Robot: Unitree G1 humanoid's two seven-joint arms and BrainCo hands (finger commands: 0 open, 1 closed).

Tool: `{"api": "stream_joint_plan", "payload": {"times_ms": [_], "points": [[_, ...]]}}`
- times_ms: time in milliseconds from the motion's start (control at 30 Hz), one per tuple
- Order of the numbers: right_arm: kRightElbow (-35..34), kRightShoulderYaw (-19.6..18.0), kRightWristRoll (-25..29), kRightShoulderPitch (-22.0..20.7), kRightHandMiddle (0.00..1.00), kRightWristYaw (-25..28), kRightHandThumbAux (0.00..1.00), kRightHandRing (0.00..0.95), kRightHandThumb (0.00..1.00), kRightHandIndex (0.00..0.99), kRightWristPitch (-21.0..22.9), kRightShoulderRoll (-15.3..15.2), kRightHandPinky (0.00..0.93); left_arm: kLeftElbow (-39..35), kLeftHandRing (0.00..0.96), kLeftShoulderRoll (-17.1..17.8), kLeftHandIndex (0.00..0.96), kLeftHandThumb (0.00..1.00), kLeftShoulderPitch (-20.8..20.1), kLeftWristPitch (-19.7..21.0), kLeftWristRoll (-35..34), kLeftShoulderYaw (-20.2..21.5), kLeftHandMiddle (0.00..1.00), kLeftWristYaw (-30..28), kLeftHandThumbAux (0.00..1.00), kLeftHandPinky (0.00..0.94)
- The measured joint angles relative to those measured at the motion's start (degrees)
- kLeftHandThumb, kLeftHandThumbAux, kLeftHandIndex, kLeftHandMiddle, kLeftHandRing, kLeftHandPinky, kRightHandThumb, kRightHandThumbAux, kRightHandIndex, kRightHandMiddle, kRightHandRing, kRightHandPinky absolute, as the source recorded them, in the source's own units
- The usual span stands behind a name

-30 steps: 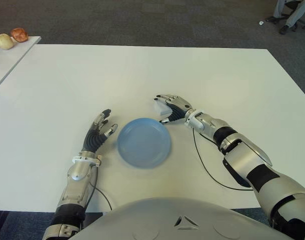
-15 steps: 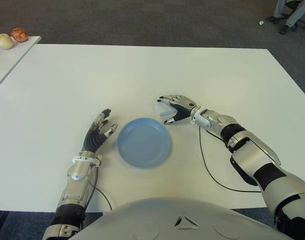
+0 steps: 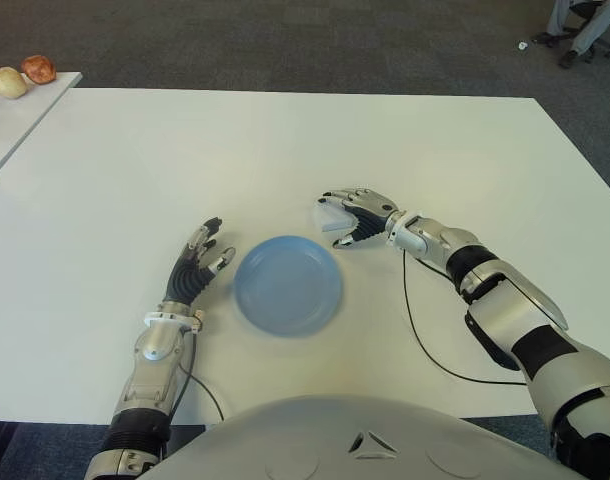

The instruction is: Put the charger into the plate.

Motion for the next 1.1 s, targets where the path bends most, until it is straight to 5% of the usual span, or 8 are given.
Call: {"api": "stream_joint_plan", "payload": {"times_ms": [1100], "points": [[0.09,-0.12,-0.34,-0.04,0.087,-0.78,0.567,0.112,0.0,0.0,-0.06,-0.03,0.152,-1.22,0.076,0.01,0.096,0.0,0.3,1.38,0.1,-0.08,0.095,0.0,0.576,0.066]]}}
